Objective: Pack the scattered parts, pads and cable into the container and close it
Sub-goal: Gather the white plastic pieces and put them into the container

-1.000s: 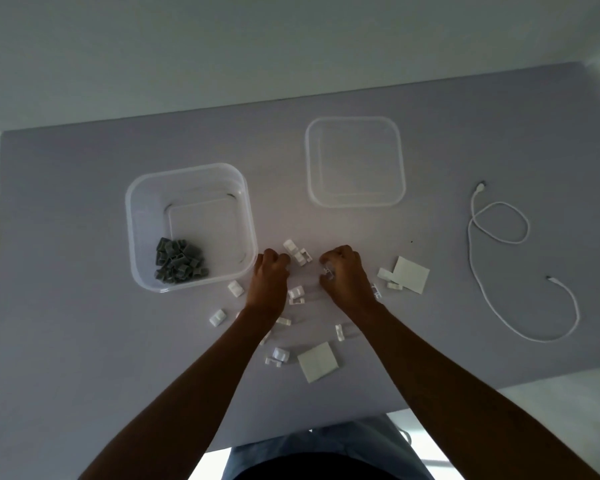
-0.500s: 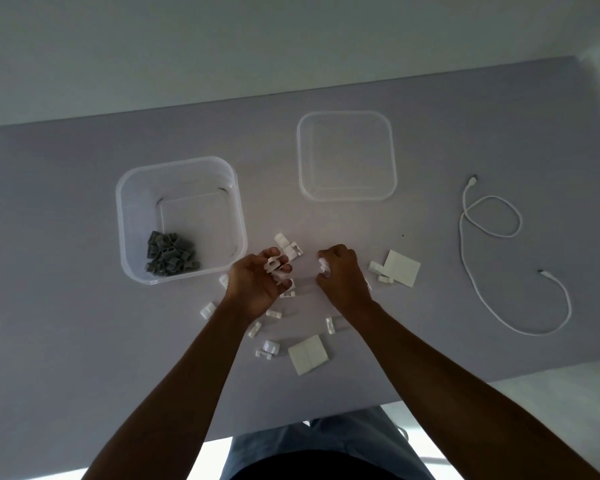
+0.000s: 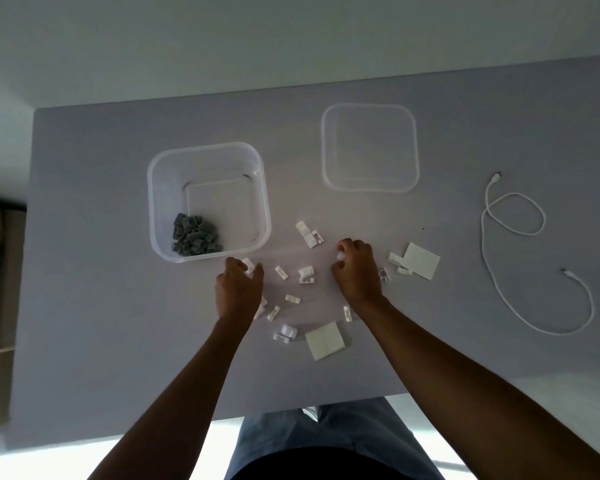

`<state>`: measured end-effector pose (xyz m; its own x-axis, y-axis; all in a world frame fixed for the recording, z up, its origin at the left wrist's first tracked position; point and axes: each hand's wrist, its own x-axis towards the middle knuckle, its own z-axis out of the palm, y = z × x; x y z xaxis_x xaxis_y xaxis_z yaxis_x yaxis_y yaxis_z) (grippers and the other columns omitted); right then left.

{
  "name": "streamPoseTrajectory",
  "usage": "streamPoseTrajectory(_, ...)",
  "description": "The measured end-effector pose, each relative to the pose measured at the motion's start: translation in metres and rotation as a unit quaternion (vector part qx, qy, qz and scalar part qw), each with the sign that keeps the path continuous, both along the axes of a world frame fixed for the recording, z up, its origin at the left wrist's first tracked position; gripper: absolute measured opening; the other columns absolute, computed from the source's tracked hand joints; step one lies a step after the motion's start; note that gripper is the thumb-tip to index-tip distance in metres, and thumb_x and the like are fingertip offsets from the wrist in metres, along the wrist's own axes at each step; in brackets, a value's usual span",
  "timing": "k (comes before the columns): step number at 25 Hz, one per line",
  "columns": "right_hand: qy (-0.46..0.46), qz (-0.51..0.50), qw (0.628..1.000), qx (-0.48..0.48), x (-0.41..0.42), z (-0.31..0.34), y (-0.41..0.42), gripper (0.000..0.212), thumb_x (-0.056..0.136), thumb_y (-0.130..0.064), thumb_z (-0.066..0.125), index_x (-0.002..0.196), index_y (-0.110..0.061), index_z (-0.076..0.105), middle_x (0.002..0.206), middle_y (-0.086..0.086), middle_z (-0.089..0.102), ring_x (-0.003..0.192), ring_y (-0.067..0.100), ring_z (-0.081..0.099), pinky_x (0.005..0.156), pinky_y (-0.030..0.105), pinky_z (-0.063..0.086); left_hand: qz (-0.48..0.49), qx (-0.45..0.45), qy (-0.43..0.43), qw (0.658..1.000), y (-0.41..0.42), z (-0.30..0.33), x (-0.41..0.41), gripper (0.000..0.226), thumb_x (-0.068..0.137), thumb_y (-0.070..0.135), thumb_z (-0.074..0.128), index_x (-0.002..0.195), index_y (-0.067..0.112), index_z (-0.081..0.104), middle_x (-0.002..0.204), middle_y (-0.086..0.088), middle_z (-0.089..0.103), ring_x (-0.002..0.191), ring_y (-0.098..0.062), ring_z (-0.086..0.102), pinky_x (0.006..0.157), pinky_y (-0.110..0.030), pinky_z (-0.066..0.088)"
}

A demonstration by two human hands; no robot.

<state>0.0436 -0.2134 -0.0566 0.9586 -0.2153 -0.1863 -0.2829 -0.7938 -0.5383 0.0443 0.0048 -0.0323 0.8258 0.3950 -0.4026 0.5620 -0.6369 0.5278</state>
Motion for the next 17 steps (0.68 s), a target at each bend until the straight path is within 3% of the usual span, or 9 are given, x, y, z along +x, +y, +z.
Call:
streamPoseTrajectory(4,-0.005,-0.021,0.998,0.064,0.000,-0.008,0.005,0.027,0.077,0.003,0.059,0.101,-0.004,0.067,0.098,0.012,0.064,0.094,0.029,0.058,0.078,0.040,0.053,-0.015,0.020,0.023,0.999,0.011,-0.012,0.007,0.050,0.084,0.050,0.067,0.104,0.006,0.056,0.095,-0.014,0.064,0.089,-0.032,0.060,0.073,-0.034,0.045)
streamPoseTrajectory(7,0.022,-0.147,0.973,0.177,0.005,0.004,0.012,0.016,0.080,-0.008,0.066,0.095,-0.010,0.072,0.087,0.003,0.069,0.080,0.016,0.063,0.074,0.028,0.052,-0.017,0.015,0.027,0.999,0.016,-0.022,0.015,0.046,0.083,0.047,0.069,0.096,0.004,0.060,0.092,-0.014,0.065,0.087,-0.033,0.060,0.071,-0.034,0.045)
streamPoseTrajectory(8,0.051,-0.223,0.941,0.250,0.008,0.010,0.014,0.011,0.082,-0.010,0.065,0.089,-0.012,0.073,0.080,0.001,0.068,0.074,0.014,0.062,0.069,0.026,0.051,-0.026,0.020,0.022,0.999,0.016,-0.024,0.017,0.042,0.084,0.043,0.069,0.093,0.003,0.061,0.089,-0.014,0.065,0.084,-0.033,0.059,0.071,-0.034,0.044)
streamPoseTrajectory(10,0.094,-0.365,0.806,0.456,0.010,0.018,0.019,0.018,0.084,-0.007,0.053,0.079,-0.010,0.070,0.066,0.004,0.062,0.062,0.018,0.057,0.059,0.029,0.048,-0.057,0.005,0.029,0.998,0.016,-0.022,0.019,0.034,0.086,0.035,0.066,0.083,0.001,0.063,0.076,-0.009,0.061,0.073,-0.027,0.053,0.066,-0.031,0.039)
streamPoseTrajectory(11,0.107,-0.395,0.735,0.540,0.010,0.021,0.019,0.022,0.082,-0.005,0.045,0.077,-0.007,0.067,0.065,0.007,0.058,0.058,0.021,0.054,0.055,0.029,0.046,-0.057,-0.035,0.042,0.997,0.016,-0.020,0.021,0.032,0.086,0.032,0.065,0.075,0.001,0.062,0.067,-0.007,0.057,0.064,-0.024,0.050,0.061,-0.029,0.037)
streamPoseTrajectory(12,0.117,-0.398,0.700,0.581,0.009,0.024,0.019,0.023,0.080,-0.006,0.040,0.076,-0.006,0.063,0.065,0.008,0.055,0.056,0.022,0.051,0.051,0.028,0.042,-0.029,-0.114,0.059,0.991,0.017,-0.017,0.021,0.032,0.085,0.029,0.062,0.069,0.001,0.059,0.058,-0.006,0.051,0.055,-0.022,0.045,0.054,-0.028,0.034)
streamPoseTrajectory(14,0.138,-0.370,0.717,0.575,0.006,0.028,0.020,0.020,0.079,-0.015,0.042,0.069,-0.009,0.059,0.062,0.007,0.052,0.053,0.021,0.047,0.048,0.026,0.036,0.071,-0.351,0.098,0.928,0.023,-0.005,0.018,0.027,0.086,0.022,0.051,0.065,0.005,0.049,0.048,-0.006,0.036,0.041,-0.019,0.029,0.041,-0.022,0.024)
streamPoseTrajectory(15,0.149,-0.347,0.755,0.536,0.005,0.029,0.021,0.023,0.083,-0.021,0.047,0.065,-0.010,0.058,0.059,0.006,0.052,0.051,0.021,0.046,0.046,0.025,0.035,0.108,-0.453,0.113,0.877,0.027,0.000,0.016,0.021,0.084,0.020,0.044,0.067,0.008,0.047,0.049,-0.004,0.031,0.040,-0.016,0.023,0.040,-0.019,0.018)
streamPoseTrajectory(17,0.139,-0.254,0.872,0.395,0.002,0.021,0.024,0.035,0.089,-0.029,0.059,0.063,-0.006,0.062,0.055,0.009,0.056,0.048,0.024,0.047,0.045,0.028,0.037,0.129,-0.575,0.121,0.799,0.037,0.009,0.011,0.013,0.074,0.017,0.038,0.069,0.010,0.047,0.052,-0.004,0.033,0.041,-0.013,0.021,0.042,-0.018,0.013)
